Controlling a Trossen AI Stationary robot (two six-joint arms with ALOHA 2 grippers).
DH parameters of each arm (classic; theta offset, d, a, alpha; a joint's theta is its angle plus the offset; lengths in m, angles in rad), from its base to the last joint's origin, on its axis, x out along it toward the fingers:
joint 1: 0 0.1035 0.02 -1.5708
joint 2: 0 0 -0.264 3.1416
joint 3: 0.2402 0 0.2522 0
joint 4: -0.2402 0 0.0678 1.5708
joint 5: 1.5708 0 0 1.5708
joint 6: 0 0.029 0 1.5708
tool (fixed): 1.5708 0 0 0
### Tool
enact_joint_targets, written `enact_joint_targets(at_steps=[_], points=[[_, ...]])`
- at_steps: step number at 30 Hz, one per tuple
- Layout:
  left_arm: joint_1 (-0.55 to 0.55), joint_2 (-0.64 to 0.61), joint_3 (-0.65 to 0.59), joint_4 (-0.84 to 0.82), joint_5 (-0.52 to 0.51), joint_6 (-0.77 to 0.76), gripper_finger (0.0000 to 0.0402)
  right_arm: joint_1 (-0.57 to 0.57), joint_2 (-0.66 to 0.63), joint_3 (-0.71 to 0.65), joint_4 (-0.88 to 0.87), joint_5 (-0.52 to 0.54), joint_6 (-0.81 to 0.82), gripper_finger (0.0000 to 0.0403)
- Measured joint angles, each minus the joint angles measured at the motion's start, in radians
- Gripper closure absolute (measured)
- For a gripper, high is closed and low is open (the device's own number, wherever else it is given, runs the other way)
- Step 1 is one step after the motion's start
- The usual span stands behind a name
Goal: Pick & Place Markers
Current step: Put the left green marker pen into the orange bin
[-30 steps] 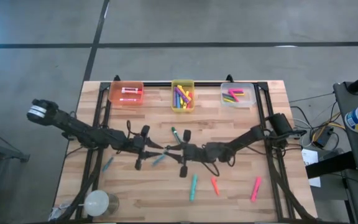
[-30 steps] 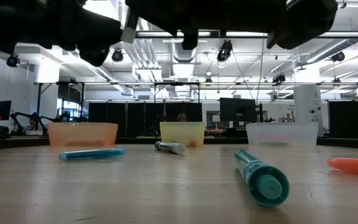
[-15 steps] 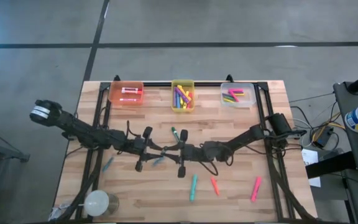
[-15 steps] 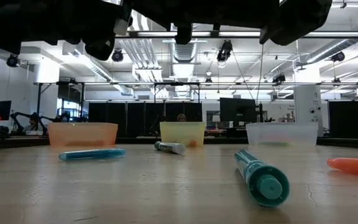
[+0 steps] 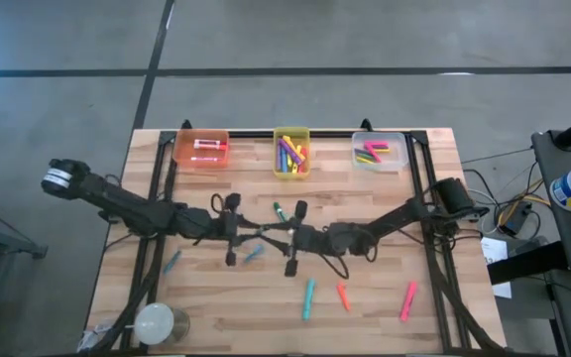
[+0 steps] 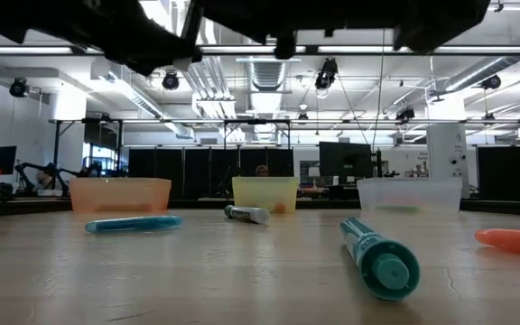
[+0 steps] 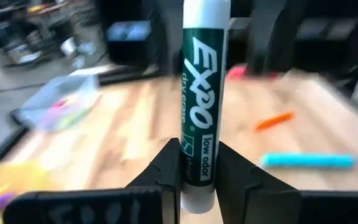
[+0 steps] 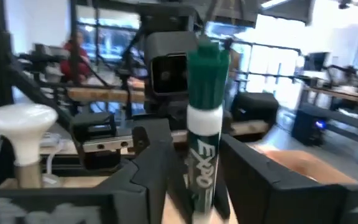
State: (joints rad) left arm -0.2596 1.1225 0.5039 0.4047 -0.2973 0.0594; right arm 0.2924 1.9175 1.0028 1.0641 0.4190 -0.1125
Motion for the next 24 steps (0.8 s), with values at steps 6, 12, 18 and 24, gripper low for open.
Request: enact_joint_targets(at_steps=[6, 12, 18, 24], points=[[0.095, -0.112, 0.097, -0.531, -0.317, -0.103, 0.0343, 0.038, -0.111, -0.029, -0.25, 0.119, 0.011, 0.0247], [0.371, -0.106, 0.208, -0.91, -0.367, -0.141, 0.0343, 0.065, -0.133, -0.056, -0.269, 0.24, -0.008, 0.0283], [0.698, -0.031, 0.238, -0.978, -0.211, -0.044, 0.0343, 0.069, -0.131, -0.059, -0.279, 0.247, -0.022, 0.0337], [0.882, 0.088, 0.271, -0.993, -0.175, -0.025, 0.0343, 0.072, -0.13, -0.064, -0.283, 0.243, -0.026, 0.0373]])
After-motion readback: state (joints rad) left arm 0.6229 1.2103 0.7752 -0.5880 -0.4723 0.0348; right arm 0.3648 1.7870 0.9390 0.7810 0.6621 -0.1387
